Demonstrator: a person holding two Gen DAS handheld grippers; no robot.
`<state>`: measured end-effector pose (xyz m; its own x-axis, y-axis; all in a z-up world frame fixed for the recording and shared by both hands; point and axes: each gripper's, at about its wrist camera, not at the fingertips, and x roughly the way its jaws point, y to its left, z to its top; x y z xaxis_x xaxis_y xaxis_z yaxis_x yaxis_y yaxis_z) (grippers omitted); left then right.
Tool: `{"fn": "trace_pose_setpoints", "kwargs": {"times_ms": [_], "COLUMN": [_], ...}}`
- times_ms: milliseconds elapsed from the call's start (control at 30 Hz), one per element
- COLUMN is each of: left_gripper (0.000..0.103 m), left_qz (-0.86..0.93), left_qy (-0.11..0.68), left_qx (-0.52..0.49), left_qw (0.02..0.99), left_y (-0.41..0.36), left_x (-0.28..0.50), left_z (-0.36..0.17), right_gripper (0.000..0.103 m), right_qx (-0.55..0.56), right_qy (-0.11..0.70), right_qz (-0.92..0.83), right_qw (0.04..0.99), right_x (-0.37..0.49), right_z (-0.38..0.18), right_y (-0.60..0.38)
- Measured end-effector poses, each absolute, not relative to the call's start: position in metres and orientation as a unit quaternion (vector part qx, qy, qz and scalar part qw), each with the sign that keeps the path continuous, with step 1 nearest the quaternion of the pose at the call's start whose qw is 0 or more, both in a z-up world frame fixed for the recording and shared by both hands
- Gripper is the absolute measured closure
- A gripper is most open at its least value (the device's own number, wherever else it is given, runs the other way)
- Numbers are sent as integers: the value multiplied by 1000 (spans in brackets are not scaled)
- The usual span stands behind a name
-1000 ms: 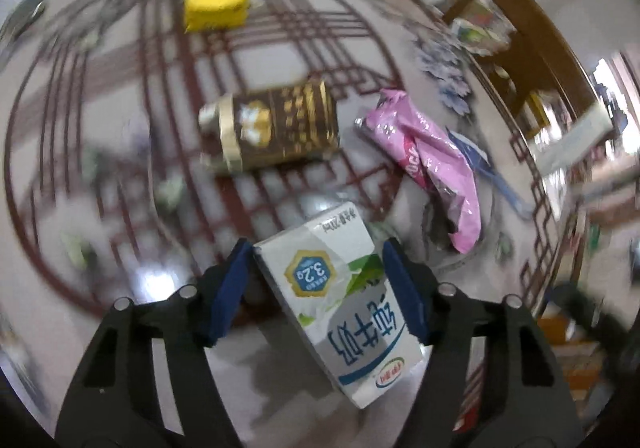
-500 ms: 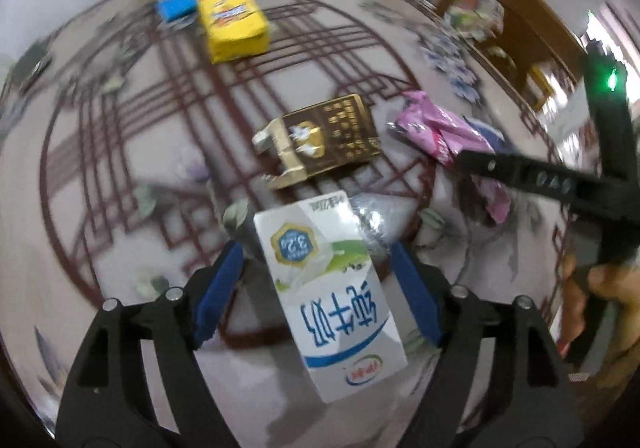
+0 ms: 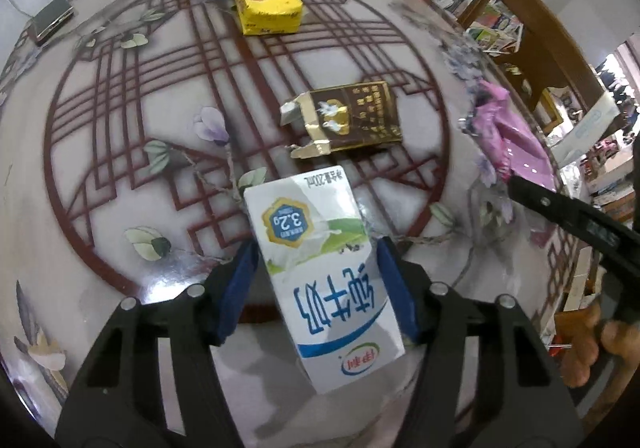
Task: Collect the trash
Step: 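Carry milk carton and pink snack bag over to the green-rimmed bin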
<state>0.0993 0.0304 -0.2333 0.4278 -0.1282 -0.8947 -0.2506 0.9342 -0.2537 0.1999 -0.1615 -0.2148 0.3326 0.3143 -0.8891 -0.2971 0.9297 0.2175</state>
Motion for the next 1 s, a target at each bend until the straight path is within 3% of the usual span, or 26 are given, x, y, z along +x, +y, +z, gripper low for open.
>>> {"fn": "trace_pose_setpoints", "kwargs": {"times_ms": [567, 1000], "left_gripper": [45, 45], "left_qz": [-29, -102], "left_qy": [389, 351], "left_qx": [-99, -64], "left_qw": [915, 929], "left_y": [-2, -46], "left_x": [77, 48], "left_z": [-114, -84], "right_gripper": [62, 62], "right_qx": [81, 122], "right_qy": [457, 424], "right_qz": [149, 97], "right_qw": [873, 892], "right_x": [106, 44], "right_z": [-115, -90], "right_y": [-209, -256]}}
